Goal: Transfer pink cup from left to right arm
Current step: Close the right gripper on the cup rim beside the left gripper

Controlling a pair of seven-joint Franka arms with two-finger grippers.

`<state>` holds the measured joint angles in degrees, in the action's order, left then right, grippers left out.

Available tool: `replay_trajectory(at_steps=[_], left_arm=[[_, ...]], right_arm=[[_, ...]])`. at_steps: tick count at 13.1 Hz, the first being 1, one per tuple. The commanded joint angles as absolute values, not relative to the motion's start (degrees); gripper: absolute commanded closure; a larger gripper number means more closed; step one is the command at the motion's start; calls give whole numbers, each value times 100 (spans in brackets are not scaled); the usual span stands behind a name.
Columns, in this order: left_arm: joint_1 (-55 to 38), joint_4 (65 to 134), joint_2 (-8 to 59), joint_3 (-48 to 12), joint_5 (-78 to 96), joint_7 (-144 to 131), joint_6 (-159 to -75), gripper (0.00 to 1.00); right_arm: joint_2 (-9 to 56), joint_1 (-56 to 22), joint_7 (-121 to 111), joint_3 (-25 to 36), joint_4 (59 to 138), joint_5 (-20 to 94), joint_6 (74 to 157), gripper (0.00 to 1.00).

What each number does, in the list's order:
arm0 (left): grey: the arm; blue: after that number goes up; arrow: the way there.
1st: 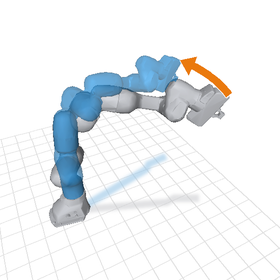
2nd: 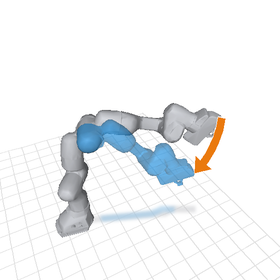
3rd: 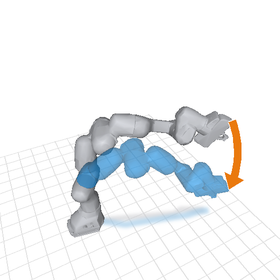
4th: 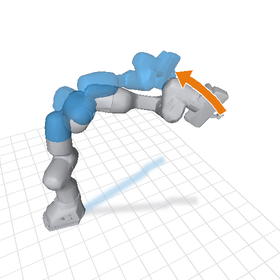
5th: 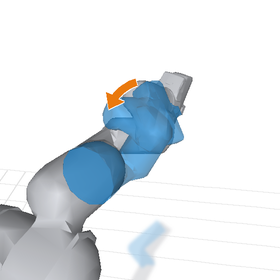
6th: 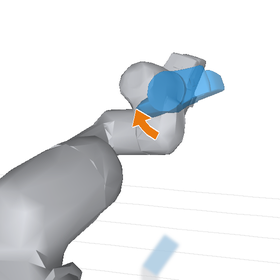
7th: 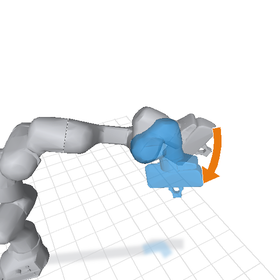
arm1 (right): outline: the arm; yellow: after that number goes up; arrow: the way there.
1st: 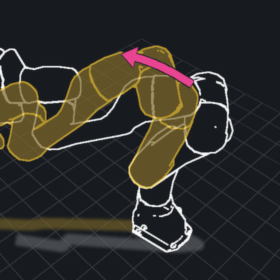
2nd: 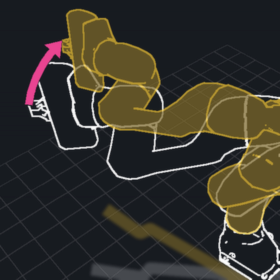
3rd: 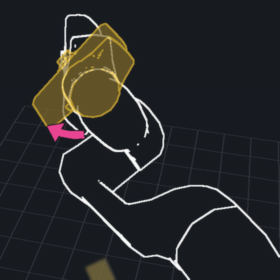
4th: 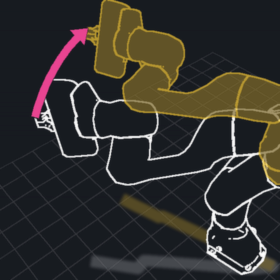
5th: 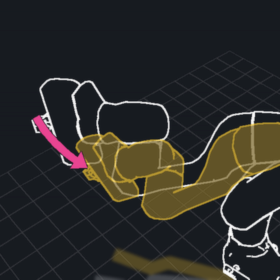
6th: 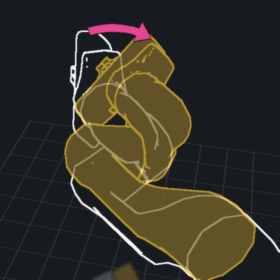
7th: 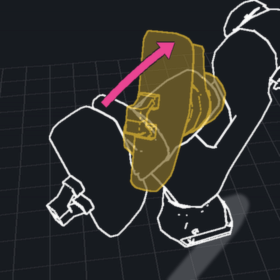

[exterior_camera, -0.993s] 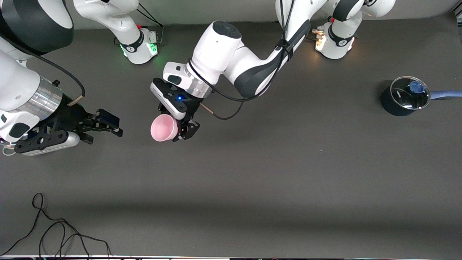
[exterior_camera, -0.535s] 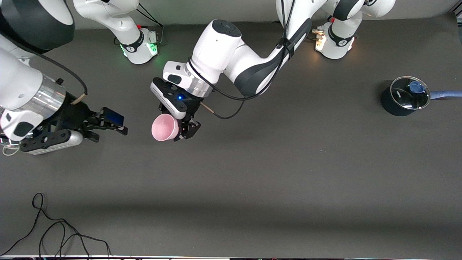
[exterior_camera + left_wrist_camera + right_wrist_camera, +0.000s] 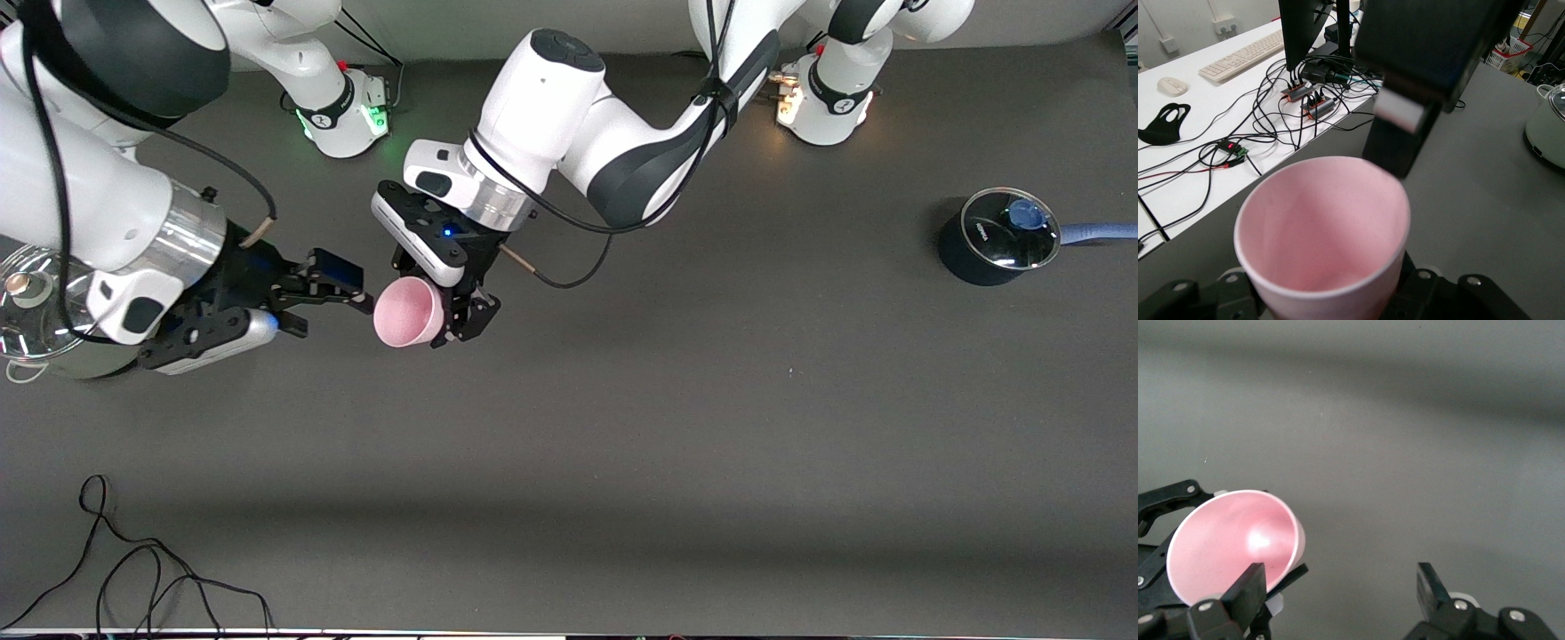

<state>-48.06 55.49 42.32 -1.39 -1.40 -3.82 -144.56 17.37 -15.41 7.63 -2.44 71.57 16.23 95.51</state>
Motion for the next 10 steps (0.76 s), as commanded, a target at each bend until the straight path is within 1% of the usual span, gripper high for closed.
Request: replay_trajectory(at_steps=[1, 4, 7, 8, 10], left_arm=[[-4852, 5563, 4166, -70, -255, -545, -14510, 100], [-4843, 5563, 4175, -62, -255, -545, -14817, 100], [-4843, 5563, 4175, -62, -255, -545, -14889, 100], [-4843, 5563, 4175, -62, -255, -545, -14897, 100], [-4843, 5563, 4166, -70, -246, -545, -14897, 100]], right_arm=[[1793, -1608, 712, -193, 7049, 1775, 9492, 0], [1915, -1608, 712, -193, 7049, 1775, 9527, 0], [2048, -1608, 712, -193, 7040, 1784, 9562, 1], [2048, -1600, 712, -193, 7040, 1784, 9562, 7], [2039, -1600, 712, -193, 7031, 1793, 9554, 32]])
